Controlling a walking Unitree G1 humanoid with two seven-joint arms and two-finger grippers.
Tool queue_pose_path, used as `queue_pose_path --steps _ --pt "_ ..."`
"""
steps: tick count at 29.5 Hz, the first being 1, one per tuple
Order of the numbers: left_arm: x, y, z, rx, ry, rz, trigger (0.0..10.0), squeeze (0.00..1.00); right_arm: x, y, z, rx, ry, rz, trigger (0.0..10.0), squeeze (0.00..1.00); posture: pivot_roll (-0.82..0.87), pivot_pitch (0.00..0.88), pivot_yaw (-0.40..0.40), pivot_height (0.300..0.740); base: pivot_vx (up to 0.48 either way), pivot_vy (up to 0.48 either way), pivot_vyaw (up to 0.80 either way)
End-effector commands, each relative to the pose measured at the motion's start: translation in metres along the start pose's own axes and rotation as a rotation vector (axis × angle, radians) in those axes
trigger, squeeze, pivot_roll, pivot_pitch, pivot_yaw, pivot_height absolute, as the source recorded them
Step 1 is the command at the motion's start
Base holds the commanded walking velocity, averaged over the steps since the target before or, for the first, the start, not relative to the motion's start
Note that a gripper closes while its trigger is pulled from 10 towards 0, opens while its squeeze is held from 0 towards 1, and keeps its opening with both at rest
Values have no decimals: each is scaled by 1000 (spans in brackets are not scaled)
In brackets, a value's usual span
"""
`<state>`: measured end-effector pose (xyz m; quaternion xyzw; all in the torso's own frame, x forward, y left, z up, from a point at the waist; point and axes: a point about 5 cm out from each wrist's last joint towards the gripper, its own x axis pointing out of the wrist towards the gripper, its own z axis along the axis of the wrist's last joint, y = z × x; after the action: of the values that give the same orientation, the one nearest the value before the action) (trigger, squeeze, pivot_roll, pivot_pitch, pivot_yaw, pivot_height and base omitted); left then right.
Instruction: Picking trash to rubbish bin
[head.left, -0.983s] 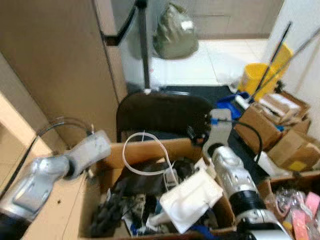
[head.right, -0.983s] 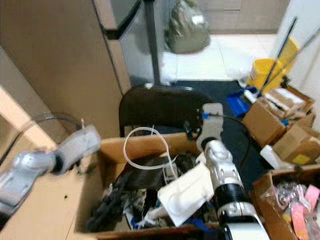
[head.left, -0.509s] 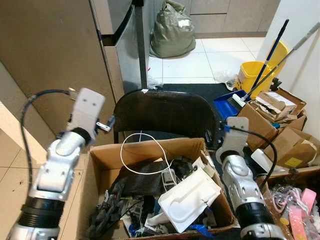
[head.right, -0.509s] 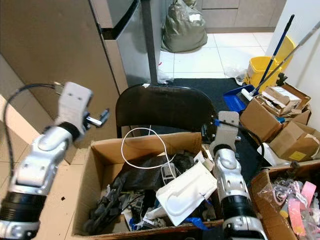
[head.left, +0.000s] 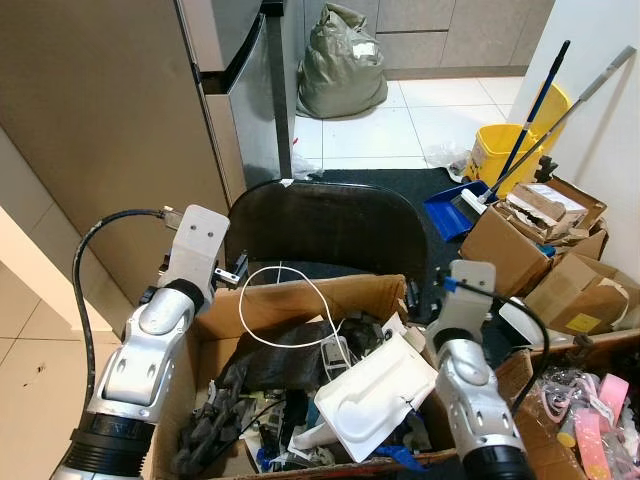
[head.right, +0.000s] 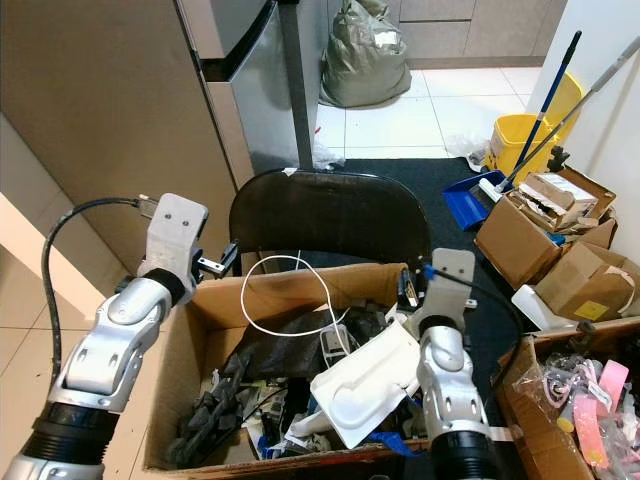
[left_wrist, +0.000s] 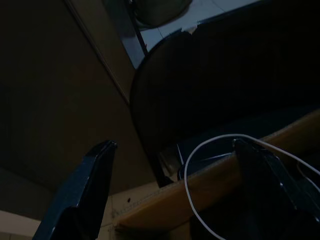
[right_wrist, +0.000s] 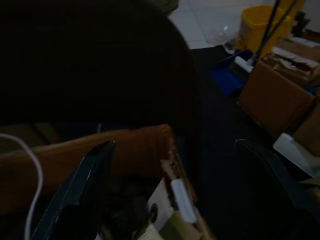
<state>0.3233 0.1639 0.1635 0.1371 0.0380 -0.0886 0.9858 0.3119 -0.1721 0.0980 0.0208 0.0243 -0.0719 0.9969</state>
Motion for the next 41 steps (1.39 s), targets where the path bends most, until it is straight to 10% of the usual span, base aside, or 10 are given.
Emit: queue_pose_path --steps 1,41 --pt "-2 1 -9 -13 28 10 10000 0 -3 3 -2 1 12 13 10000 0 35 146 72 740 0 0 0" --pt "-2 5 -16 -78 54 25 10000 0 -5 8 3 23 38 43 10000 0 18 129 58 740 -198 0 0"
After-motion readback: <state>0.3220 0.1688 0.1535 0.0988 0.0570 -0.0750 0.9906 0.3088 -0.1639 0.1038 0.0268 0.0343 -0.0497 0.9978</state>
